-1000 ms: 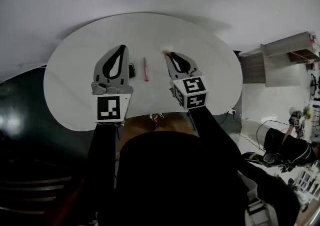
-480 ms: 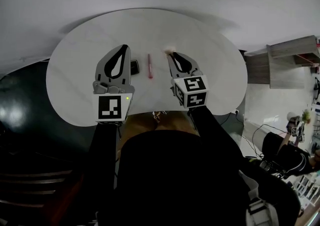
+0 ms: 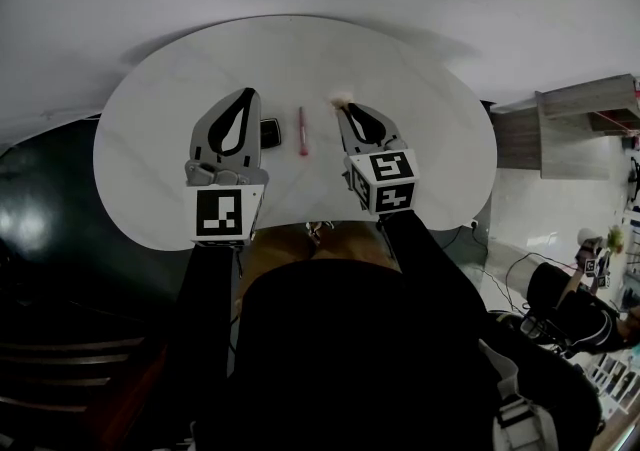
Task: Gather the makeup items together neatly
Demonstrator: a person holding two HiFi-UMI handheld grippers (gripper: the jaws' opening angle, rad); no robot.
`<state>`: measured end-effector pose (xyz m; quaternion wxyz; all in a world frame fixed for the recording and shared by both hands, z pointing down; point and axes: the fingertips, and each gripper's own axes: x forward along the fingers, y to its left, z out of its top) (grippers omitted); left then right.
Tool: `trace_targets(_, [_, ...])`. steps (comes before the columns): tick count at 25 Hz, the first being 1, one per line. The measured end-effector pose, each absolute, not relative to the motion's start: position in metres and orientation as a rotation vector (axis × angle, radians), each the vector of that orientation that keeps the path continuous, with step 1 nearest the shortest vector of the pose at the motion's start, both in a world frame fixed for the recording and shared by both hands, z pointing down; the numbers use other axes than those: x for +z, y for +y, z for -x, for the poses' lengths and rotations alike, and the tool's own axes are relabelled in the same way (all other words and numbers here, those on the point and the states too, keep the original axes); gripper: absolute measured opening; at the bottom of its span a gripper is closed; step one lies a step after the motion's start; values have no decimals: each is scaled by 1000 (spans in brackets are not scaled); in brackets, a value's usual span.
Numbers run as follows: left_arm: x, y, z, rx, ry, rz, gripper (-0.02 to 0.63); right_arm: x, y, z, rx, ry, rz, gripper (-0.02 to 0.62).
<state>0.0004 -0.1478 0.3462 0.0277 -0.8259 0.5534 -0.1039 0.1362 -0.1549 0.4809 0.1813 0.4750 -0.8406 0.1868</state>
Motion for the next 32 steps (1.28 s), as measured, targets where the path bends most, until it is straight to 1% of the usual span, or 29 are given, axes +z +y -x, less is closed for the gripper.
trace_targets(14, [342, -144, 4, -292, 1688, 2546, 14, 477, -152, -134, 521, -2363, -1363, 69])
trace_targets(20, [342, -137, 21, -292, 1684, 2554, 15, 476, -150, -126, 514, -2335, -1392, 69])
trace_targets(28, [341, -131, 67, -282, 1667, 2578, 15, 464, -137, -89, 524, -2301, -1458, 69])
trace_targets(32, [344, -124, 89, -288, 1637, 2591, 15, 464, -132, -50, 529, -2318, -1436, 71])
